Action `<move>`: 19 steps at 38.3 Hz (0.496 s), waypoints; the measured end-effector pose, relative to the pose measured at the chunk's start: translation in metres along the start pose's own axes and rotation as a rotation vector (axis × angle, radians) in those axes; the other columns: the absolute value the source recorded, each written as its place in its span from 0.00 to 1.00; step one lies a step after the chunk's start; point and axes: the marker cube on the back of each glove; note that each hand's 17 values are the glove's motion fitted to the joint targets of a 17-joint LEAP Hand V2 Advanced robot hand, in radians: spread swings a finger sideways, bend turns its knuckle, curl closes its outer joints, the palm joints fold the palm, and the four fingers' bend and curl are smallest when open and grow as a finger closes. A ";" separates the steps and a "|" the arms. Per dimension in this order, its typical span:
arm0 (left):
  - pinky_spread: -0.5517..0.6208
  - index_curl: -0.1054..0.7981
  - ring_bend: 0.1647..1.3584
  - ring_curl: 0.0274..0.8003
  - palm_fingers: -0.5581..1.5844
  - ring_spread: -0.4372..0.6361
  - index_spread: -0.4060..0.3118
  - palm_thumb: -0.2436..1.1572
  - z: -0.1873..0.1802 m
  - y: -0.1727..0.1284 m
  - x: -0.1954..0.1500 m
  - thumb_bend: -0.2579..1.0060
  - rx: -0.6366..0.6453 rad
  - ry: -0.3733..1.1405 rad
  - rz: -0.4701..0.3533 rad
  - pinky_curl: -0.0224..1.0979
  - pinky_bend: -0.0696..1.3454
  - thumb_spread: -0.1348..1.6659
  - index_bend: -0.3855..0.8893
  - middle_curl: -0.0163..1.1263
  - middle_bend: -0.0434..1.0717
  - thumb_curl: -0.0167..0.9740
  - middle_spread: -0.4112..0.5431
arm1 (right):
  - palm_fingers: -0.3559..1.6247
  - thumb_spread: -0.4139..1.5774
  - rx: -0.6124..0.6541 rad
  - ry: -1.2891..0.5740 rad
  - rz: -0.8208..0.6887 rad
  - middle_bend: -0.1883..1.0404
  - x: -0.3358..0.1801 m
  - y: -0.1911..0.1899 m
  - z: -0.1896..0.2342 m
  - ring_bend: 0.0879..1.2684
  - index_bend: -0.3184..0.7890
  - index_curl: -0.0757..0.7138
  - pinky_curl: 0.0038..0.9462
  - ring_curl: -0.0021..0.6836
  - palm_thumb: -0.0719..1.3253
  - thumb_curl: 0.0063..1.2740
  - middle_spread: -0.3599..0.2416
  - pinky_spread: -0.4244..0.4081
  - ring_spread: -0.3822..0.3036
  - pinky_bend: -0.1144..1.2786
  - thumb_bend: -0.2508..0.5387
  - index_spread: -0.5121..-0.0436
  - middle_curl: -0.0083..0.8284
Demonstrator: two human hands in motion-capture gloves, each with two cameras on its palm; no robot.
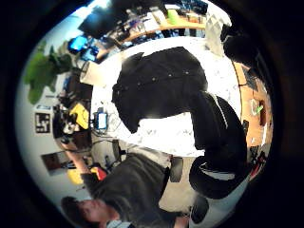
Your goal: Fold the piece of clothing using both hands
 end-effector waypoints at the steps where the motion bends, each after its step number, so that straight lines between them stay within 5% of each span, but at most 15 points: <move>1: 0.59 0.20 0.20 0.06 0.49 0.50 0.53 0.21 0.000 0.000 0.000 0.23 -0.002 0.000 -0.001 0.07 0.26 0.31 0.53 0.04 0.18 0.01 0.49 | 0.63 0.42 -0.001 -0.001 0.000 0.41 0.000 0.000 0.001 0.31 0.47 0.17 0.07 0.14 0.38 0.05 0.54 0.55 0.50 0.33 0.73 0.81 0.12; 9: 0.69 0.32 0.24 0.20 0.46 0.58 0.51 0.22 -0.003 0.009 0.003 0.23 -0.039 -0.024 -0.042 0.16 0.27 0.57 0.54 0.12 0.17 0.04 0.53 | 0.61 0.66 -0.014 0.005 -0.005 0.41 0.002 0.008 0.002 0.33 0.43 0.34 0.20 0.33 0.46 0.10 0.50 0.58 0.47 0.33 0.82 0.62 0.25; 19: 0.73 0.41 0.25 0.24 0.44 0.61 0.50 0.22 0.001 -0.004 0.001 0.21 -0.016 -0.023 0.006 0.21 0.27 0.70 0.53 0.16 0.17 0.08 0.55 | 0.60 0.79 -0.019 -0.024 -0.014 0.39 -0.006 0.031 -0.023 0.32 0.40 0.39 0.25 0.41 0.47 0.14 0.49 0.58 0.45 0.32 0.80 0.55 0.34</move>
